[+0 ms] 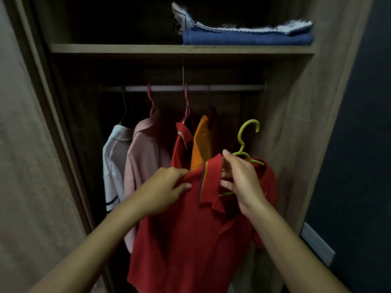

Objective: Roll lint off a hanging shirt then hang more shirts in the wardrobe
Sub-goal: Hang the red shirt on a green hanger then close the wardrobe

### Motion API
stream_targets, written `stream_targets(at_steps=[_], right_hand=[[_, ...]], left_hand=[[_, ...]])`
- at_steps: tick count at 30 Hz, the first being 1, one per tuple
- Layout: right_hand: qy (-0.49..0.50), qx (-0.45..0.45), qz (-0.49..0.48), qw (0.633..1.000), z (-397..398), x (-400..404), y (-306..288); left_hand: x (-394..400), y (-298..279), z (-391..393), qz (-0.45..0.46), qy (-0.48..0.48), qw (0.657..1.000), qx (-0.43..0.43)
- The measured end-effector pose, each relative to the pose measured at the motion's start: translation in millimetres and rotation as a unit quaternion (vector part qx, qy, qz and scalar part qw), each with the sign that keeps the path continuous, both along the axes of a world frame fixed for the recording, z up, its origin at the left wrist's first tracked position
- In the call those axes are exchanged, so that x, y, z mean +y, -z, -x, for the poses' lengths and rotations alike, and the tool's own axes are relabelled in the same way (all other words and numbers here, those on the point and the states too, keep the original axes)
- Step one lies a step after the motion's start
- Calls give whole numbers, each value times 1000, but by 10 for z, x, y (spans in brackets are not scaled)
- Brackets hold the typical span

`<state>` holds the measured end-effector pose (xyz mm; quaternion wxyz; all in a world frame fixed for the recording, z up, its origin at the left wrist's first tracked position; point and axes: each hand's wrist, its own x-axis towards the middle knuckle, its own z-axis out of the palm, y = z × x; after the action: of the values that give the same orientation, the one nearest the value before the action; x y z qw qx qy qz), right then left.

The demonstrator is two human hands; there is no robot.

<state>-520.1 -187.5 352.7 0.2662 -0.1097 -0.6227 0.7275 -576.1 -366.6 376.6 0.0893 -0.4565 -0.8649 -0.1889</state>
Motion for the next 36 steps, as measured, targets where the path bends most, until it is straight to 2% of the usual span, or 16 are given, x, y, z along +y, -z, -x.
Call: stream_targets(at_steps=[2,6,9,11,13,15,17,20,25,29,36], right_hand=[[22,-35,-52,998,69,57,17],[72,-73,-106,989,140,180,45],[78,-50,-112,989,199,312,-25],[87,-29,-109,990,255,408,-84],[93,-21,-112,989,317,528,-167],[89,-31,-129,987,377,624,-255],[56,-48,-154,985,474,731,-393],[2,-61,-183,981,687,887,-635],[-17,-57,-150,987,1078,1205,-987],[-33,-60,-98,993,1379,1368,-1139],[-31,-43,-16,998,1847,1586,-1104]], left_hand=[[152,77,-20,-30,12,999,6],[337,-21,-33,-36,42,995,-88],[506,-130,21,-63,32,993,-99],[664,-168,84,-114,56,985,-117],[845,-204,214,-201,64,973,-93],[996,-200,411,-248,22,968,-32],[1153,-163,662,-238,-37,970,14],[1343,-26,958,-192,-80,978,20],[1442,159,1118,-199,-63,978,12],[1463,239,1157,-195,-13,980,34],[1491,284,1239,-177,-38,983,26]])
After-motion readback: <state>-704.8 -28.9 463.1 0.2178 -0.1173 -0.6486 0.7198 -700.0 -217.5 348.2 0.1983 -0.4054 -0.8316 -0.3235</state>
